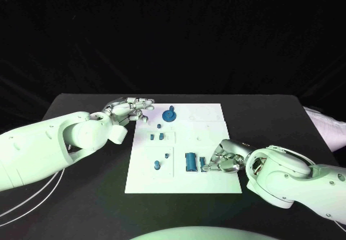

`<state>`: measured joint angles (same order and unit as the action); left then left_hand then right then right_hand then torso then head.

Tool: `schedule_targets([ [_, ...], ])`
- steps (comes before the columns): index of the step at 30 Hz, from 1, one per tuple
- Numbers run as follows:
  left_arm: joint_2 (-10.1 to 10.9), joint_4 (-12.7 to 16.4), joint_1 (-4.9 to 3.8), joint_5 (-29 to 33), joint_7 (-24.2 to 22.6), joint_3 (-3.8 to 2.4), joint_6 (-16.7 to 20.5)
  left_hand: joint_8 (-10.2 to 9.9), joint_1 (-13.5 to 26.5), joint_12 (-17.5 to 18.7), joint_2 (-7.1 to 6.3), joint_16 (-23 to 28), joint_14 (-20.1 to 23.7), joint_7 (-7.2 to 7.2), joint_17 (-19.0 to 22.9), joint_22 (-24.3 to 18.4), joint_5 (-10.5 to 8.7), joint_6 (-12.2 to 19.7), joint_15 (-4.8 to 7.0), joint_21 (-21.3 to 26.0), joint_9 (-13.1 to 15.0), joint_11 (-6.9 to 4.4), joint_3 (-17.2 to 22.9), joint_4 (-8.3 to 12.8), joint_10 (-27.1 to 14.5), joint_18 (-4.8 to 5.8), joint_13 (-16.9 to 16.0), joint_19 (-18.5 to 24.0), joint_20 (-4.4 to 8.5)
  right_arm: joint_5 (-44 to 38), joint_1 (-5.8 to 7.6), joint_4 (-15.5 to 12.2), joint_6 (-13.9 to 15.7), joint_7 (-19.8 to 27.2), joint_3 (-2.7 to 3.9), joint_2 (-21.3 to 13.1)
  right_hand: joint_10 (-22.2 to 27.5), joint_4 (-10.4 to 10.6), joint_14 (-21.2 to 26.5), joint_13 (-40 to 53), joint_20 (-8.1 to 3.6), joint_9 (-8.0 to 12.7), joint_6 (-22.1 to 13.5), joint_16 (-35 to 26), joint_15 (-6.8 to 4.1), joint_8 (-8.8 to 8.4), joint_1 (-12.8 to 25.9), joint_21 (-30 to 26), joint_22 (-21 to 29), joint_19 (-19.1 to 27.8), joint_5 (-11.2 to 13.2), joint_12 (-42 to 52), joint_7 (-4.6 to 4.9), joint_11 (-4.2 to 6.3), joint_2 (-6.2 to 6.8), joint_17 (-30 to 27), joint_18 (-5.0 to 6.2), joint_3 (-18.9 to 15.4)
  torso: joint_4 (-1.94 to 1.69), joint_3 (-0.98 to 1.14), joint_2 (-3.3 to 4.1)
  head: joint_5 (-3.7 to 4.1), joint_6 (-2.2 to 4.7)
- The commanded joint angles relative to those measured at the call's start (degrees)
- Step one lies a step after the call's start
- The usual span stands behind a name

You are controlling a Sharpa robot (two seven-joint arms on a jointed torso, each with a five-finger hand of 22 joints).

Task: Assemble the parts on the task board

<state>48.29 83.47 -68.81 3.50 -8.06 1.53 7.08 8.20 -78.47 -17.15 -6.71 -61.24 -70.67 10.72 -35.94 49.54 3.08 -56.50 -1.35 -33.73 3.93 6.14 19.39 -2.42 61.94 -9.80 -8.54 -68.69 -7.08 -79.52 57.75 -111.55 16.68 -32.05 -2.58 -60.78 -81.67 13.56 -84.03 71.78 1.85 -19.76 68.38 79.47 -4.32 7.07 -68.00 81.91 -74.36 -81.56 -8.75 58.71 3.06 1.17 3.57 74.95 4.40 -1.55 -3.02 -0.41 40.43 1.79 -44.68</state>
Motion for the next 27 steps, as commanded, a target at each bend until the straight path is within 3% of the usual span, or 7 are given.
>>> schedule_targets([
  [1,-0.04,0.06,-0.02,-0.08,-0.06,-0.04,-1.13,0.26,-0.48,-0.26,0.14,-0.28,0.06,-0.08,0.08,-0.05,0.26,0.5,0.01,0.22,-0.03,0.01,-0.31,-0.03,-0.3,-0.66,-0.05,-0.2,-0.01,-1.14,-0.06,-0.13,-2.03,2.13,0.0,-0.16,0.12,-0.64,-3.79,-0.03,-0.14,-0.15,-0.28,-0.25,-0.29,-0.11,-1.16,-0.14,0.08,0.13,0.57,-0.45,0.31,-0.22,-0.11,4.01,-0.76,-0.25,-0.03,0.0,0.04,0.06,-0.05],
  [9,-0.09,0.04,-0.02,-0.08,0.04,-0.03,-1.27,0.26,-0.48,-0.26,0.14,-0.28,0.06,-0.08,0.08,-0.05,0.26,0.5,0.01,0.22,-0.03,0.01,-0.31,-0.03,-0.3,-0.66,-0.05,-0.2,-0.01,-1.5,-0.06,0.47,-3.02,1.58,0.0,0.19,0.09,-1.57,-3.8,0.11,-0.11,-0.39,-0.29,-0.23,-0.28,-0.14,-2.94,-0.15,0.05,0.11,0.74,-0.44,0.34,-0.23,-0.94,4.05,-0.77,-0.73,-0.12,-0.04,0.06,0.05,-0.09],
  [27,-0.02,0.12,-0.02,-0.08,0.15,-0.03,-1.38,0.29,-0.45,-0.3,0.14,-0.26,0.1,-0.05,0.19,-0.08,0.25,0.57,-0.02,0.26,-0.03,0.04,-0.39,-0.08,-0.43,-0.65,-0.03,-0.22,-0.03,-2.79,-0.25,2.97,-4.05,-0.52,0.0,2.44,-0.14,-1.55,-3.87,0.45,-0.12,-0.67,-0.16,-0.06,-0.33,-0.14,-3.44,-0.04,-0.17,-0.03,-0.52,-0.07,0.24,-0.16,-2.55,4.22,-0.81,-1.5,-0.14,-0.06,-0.02,-0.08,-0.46],
])
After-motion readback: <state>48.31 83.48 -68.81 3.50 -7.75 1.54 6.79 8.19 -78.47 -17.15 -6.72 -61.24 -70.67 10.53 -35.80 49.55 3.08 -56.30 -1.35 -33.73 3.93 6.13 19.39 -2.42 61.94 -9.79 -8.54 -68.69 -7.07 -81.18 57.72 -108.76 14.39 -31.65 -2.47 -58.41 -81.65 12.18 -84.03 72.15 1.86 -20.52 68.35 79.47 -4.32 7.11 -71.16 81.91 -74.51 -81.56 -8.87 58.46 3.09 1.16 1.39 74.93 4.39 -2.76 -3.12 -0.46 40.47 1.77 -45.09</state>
